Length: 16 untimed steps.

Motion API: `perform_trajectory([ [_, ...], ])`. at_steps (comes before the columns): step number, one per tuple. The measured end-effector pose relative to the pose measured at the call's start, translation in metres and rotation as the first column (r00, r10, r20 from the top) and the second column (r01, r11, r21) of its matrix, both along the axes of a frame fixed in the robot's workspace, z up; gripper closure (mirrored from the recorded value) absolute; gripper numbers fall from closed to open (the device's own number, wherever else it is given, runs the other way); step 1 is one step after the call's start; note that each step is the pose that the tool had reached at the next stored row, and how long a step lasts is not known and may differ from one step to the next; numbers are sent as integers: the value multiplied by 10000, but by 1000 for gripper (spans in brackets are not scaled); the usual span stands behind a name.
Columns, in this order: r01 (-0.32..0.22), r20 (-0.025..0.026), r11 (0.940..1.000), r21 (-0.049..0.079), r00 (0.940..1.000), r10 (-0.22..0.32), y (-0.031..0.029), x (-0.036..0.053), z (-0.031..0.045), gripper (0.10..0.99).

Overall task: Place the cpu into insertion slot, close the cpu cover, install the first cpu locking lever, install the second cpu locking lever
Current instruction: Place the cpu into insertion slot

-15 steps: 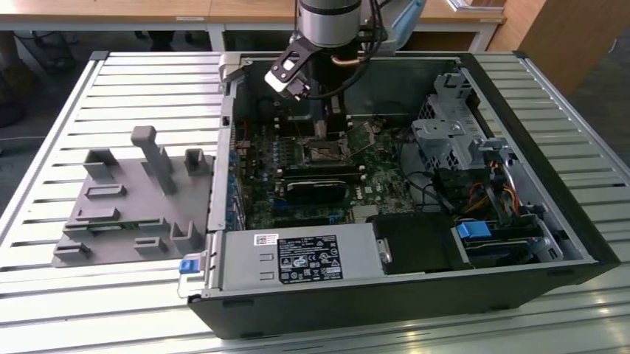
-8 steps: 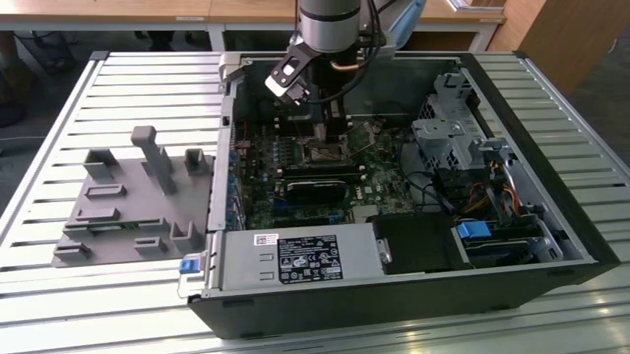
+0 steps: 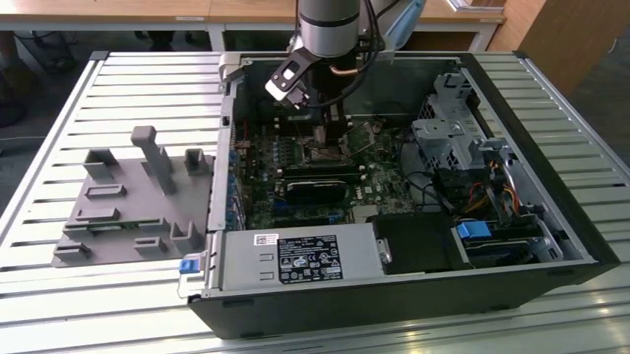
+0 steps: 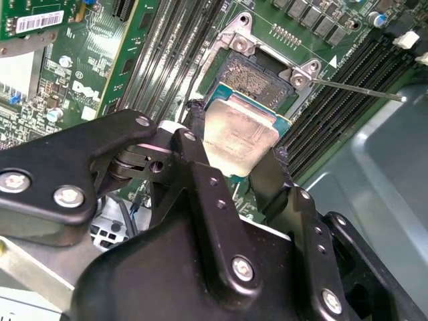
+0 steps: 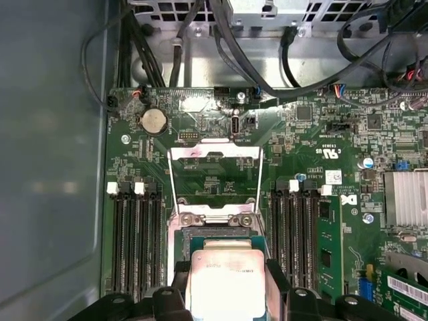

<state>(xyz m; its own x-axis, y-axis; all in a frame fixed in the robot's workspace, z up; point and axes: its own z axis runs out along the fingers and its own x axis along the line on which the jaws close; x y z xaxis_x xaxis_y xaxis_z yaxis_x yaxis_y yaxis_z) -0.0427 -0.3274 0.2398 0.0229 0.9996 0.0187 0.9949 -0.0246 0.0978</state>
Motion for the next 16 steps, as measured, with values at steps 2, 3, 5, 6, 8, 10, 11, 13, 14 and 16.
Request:
perform_trajectory([
  [2, 5, 0, 10000, 0, 10000, -5, 1, 0, -25, 561],
  [3, 7, 0, 10000, 0, 10000, -7, 1, 0, -37, 561],
  [5, 8, 1, 10000, 1, 10000, -8, 2, -2, -62, 561],
  [6, 9, 1, 10000, 1, 10000, -9, 3, -5, -74, 561],
  [8, 4, 1, 10000, 0, 10000, -4, 3, -11, -94, 561],
  [10, -49, 1, 10000, 0, 10000, 49, 4, -17, -113, 561],
  [11, -73, 1, 10000, 1, 10000, 73, 6, -17, -122, 561],
  [13, -82, 1, 10000, 1, 10000, 82, 10, -18, -141, 561],
  [14, -83, 0, 10000, 0, 10000, 83, 10, -18, -151, 561],
  [16, -76, 0, 10000, 0, 10000, 76, 10, -25, -169, 561],
])
